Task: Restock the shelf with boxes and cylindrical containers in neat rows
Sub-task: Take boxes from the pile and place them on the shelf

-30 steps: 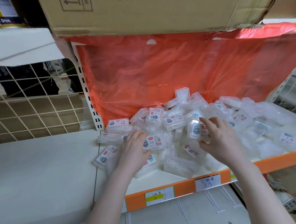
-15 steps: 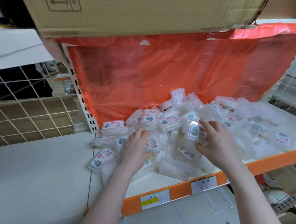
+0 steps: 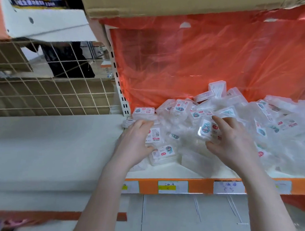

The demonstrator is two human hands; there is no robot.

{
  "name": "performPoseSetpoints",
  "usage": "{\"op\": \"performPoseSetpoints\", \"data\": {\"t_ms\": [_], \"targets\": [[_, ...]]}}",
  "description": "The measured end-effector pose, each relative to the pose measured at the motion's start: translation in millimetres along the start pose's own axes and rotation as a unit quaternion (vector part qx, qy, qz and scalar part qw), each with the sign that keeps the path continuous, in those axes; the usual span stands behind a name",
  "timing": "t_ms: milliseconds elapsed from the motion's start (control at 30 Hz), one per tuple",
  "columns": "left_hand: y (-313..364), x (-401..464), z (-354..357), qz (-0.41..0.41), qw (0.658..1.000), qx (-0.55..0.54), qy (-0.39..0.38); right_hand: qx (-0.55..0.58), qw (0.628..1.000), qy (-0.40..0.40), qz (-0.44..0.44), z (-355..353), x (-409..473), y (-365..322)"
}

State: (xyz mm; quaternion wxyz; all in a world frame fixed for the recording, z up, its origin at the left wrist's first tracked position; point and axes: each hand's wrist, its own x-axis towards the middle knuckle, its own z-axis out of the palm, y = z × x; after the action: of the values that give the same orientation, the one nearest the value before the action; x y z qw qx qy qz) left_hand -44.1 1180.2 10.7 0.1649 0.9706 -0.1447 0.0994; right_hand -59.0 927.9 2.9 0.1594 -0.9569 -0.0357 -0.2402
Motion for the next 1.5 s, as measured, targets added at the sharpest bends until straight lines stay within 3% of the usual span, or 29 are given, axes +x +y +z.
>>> {"op": "performPoseSetpoints", "data": {"t_ms": [333, 567, 967, 1500], "targets": [[-69.6, -71.1, -55.0, -0.126, 0.992, -0.004, 0.019, 0.012, 0.992, -0.096, -0.081, 24.3, -2.5, -94.8], [-150.0, -134.5, -94.2, -0.161, 0.986, 0.007, 0.047, 0.030, 0.986, -0.116, -0.112, 42.9, -14.2, -196.0], [-345.3, -266.5, -186.2, -0.197, 0.979, 0.032, 0.043, 0.047, 0.981, -0.144, -0.118, 99.6, -70.6, -425.2], [-529.8, -296.4, -244.0, -0.237, 0.969, 0.044, 0.052, 0.048, 0.971, -0.182, -0.147, 189.6, -30.5, -604.7]]}}
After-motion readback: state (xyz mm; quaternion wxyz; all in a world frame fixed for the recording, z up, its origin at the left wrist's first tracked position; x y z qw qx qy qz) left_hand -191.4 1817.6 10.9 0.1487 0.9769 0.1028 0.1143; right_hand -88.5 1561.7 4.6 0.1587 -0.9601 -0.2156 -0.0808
